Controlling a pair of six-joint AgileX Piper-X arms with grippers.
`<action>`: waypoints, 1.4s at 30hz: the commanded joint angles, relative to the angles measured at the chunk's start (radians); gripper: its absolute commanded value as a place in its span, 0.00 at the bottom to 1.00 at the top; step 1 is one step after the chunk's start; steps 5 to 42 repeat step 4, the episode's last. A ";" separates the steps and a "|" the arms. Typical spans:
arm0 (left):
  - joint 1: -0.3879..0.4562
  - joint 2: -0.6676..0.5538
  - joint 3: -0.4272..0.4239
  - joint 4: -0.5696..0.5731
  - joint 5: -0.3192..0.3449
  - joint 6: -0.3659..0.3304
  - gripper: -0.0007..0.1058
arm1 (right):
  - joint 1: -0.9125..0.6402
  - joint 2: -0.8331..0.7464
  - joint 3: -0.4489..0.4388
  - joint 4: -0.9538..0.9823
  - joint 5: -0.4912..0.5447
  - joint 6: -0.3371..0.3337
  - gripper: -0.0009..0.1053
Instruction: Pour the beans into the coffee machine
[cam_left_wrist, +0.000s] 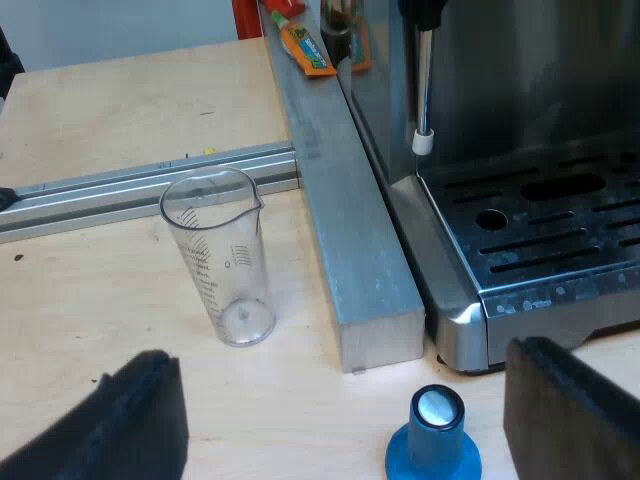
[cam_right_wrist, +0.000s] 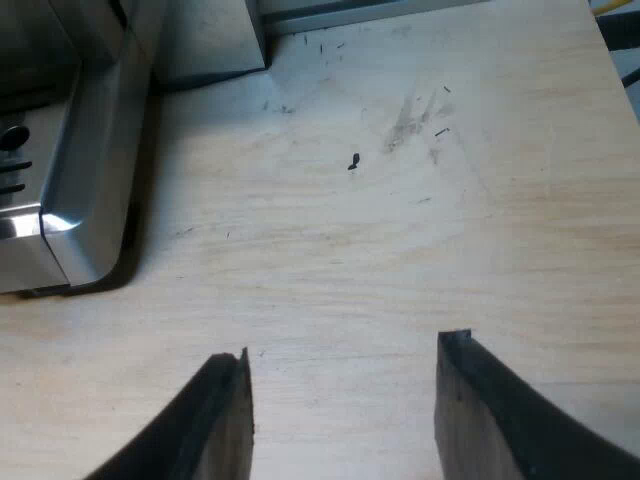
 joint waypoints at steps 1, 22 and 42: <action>0.003 -0.139 -0.001 -0.016 0.004 -0.011 0.64 | -0.002 -0.048 -0.005 -0.001 -0.002 -0.002 0.43; 0.003 -0.139 -0.001 -0.016 0.004 -0.011 0.64 | -0.002 -0.048 -0.005 -0.001 -0.002 -0.002 0.43; 0.003 -0.139 -0.001 -0.016 0.004 -0.011 0.64 | -0.002 -0.048 -0.005 -0.001 -0.002 -0.002 0.43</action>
